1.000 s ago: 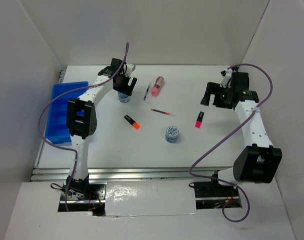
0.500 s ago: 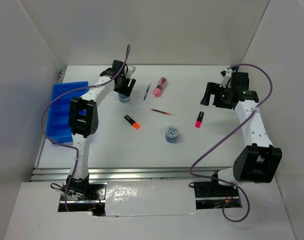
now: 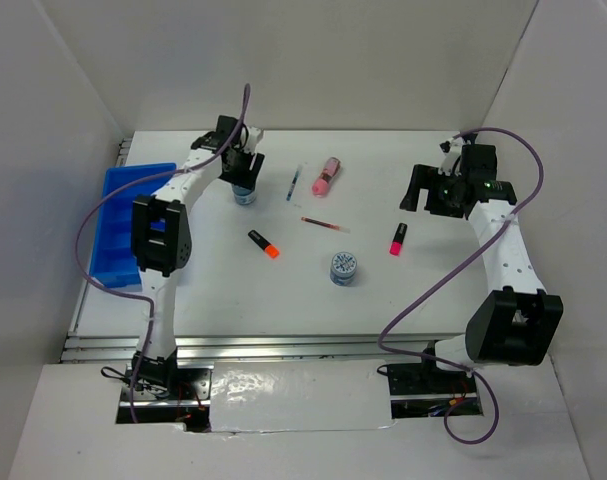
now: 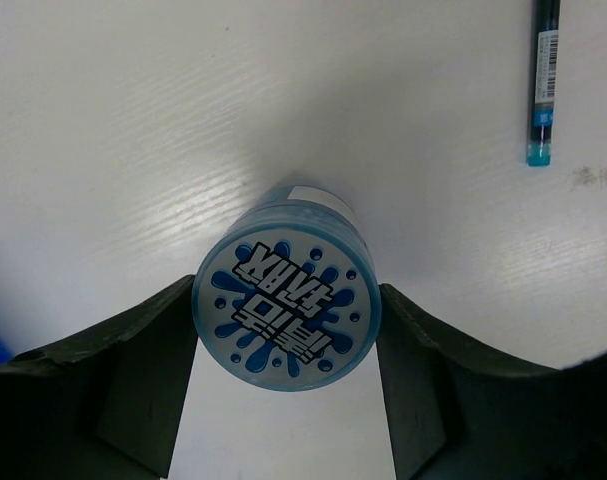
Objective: Sort the stationery into containers
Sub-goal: Pick up the stationery from the center of the board, then place the stationery in the storage box.
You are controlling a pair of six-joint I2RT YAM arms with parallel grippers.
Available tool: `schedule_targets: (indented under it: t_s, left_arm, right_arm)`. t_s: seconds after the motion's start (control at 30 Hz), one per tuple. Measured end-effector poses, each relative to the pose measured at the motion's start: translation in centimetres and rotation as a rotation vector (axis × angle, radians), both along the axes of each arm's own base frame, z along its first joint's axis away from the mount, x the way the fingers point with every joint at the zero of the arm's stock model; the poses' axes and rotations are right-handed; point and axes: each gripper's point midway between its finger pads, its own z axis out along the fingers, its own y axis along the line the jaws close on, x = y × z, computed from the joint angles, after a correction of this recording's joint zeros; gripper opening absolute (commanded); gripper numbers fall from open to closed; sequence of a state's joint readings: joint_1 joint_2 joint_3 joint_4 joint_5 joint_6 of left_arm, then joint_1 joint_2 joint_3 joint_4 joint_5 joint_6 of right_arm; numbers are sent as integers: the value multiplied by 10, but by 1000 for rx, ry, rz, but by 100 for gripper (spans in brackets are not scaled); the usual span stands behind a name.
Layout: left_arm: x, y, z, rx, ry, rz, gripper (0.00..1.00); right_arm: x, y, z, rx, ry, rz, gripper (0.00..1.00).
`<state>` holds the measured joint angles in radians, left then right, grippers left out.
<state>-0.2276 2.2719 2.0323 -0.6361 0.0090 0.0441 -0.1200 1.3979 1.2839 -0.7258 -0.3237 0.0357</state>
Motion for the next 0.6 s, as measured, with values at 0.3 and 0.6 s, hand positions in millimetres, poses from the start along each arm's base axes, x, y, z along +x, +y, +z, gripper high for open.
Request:
schedule_targets:
  t_s: [0.3, 0.6]
  left_arm:
    - [-15, 100, 150, -88, -201, 189, 17]
    - [-70, 253, 209, -48, -324, 487, 14]
  right_arm:
    - [0, 6, -2, 13, 6, 21, 100]
    - [1, 24, -14, 27, 43, 76, 100]
